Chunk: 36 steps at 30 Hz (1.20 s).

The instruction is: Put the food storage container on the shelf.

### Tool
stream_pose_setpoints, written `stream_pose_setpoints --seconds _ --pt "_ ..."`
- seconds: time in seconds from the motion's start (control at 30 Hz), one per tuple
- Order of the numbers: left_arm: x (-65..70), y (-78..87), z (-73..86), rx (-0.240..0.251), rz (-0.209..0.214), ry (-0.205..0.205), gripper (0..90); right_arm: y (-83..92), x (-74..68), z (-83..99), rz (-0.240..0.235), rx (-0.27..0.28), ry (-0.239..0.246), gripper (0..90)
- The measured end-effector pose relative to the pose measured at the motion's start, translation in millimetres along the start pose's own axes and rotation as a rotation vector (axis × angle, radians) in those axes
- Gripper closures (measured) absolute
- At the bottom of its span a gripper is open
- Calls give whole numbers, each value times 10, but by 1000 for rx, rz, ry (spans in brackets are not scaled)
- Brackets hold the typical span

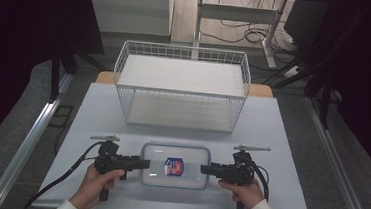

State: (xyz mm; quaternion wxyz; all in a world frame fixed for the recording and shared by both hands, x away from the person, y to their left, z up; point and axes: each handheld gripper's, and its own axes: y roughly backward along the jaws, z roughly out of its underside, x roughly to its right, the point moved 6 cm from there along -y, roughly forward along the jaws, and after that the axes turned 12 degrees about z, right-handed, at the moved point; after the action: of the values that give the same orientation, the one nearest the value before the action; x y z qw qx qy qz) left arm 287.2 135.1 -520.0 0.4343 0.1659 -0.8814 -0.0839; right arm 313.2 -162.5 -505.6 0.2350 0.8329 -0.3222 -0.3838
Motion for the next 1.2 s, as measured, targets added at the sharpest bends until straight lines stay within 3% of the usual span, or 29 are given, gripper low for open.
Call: stream_pose_setpoints --seconds 0.27,0.4,0.63,0.8,1.2 --pt "-117 -1 -319 12 3 -34 503 -53 58 -276 0 40 20 531" --pt "-283 -36 -585 13 5 -62 506 -146 164 -513 5 64 34 531" --pt "-514 -104 -851 24 1 -93 506 -306 341 -797 23 92 45 526" --pt "-618 -100 -918 37 -6 -102 504 -426 394 -902 27 100 44 524" --pt "-885 -292 -918 24 -10 -61 494 -588 626 -919 67 87 14 518"
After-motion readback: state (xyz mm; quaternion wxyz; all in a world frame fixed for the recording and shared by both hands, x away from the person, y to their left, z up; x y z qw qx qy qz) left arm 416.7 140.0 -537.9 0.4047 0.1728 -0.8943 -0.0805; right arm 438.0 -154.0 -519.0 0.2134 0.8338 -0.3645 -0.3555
